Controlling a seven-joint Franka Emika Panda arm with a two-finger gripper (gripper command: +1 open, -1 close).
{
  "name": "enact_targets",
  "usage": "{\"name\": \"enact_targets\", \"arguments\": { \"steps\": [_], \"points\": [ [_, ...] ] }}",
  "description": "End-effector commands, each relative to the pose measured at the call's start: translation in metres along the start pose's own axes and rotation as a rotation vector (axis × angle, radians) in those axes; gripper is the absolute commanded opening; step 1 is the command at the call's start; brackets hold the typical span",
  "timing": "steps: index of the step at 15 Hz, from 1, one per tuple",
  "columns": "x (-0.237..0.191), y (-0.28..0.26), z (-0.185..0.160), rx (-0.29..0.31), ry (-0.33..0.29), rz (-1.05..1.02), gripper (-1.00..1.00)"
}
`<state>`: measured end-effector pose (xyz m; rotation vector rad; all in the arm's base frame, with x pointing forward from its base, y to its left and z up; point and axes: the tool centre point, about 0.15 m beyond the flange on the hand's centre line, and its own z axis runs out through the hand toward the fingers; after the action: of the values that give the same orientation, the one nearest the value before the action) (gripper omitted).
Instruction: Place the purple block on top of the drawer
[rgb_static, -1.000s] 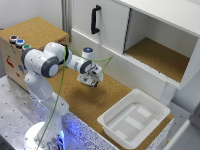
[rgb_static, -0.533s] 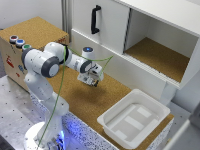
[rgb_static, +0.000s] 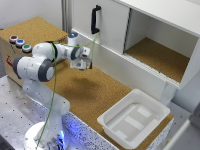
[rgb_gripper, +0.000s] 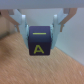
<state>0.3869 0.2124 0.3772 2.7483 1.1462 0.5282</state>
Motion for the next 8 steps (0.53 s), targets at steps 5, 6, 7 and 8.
{"name": "enact_targets", "arguments": {
  "steps": [5,6,7,8],
  "points": [
    [0.116,-0.083,-0.086,0.148,0.135,-0.519,-1.0],
    [0.131,-0.086,-0.086,0.153,0.156,-0.545,-1.0],
    [0.146,-0.088,-0.086,0.175,0.176,-0.552,-1.0],
    [0.158,-0.094,-0.088,0.196,0.185,-0.581,-1.0]
  ]
}}
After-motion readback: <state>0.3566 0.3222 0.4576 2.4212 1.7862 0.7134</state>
